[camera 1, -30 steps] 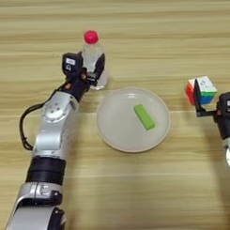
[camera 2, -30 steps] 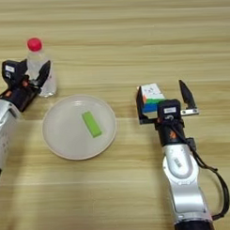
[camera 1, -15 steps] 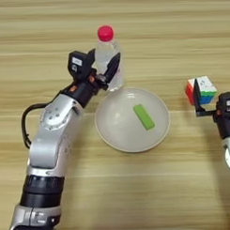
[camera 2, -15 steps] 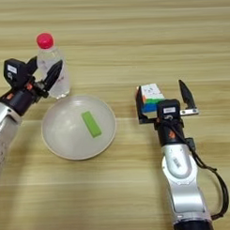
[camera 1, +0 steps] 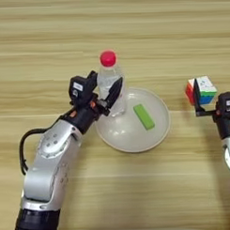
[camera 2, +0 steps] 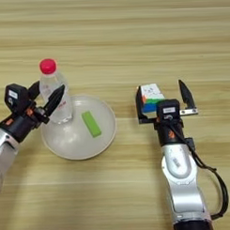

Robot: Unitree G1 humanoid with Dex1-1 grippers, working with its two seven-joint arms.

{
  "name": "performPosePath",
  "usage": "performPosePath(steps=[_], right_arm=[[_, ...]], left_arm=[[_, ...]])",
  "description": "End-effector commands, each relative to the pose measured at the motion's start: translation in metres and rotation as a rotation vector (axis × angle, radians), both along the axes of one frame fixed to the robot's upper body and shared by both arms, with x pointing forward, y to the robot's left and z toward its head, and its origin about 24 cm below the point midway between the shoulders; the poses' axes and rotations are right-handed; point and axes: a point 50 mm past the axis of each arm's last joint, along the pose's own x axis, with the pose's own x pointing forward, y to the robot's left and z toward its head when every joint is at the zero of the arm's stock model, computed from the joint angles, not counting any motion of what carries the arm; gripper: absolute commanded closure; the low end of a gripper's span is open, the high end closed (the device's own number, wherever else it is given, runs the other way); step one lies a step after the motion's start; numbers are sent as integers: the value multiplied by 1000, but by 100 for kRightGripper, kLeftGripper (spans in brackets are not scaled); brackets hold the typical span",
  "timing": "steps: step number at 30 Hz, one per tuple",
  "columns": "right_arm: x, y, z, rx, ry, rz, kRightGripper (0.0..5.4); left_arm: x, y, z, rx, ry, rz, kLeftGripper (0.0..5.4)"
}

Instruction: Move the objects on the table

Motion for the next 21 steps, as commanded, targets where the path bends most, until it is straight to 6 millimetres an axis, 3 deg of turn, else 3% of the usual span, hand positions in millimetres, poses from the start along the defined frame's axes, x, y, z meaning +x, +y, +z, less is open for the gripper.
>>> performPosePath(steps=[1,21], right_arm=[[2,1,4,-6,-16,6,0],[3,5,5,-6,-24,6,0]], left_arm=[[-4,-4,5,-17,-21,-20,251],[-13,-12,-9,-54,52,-63,251]])
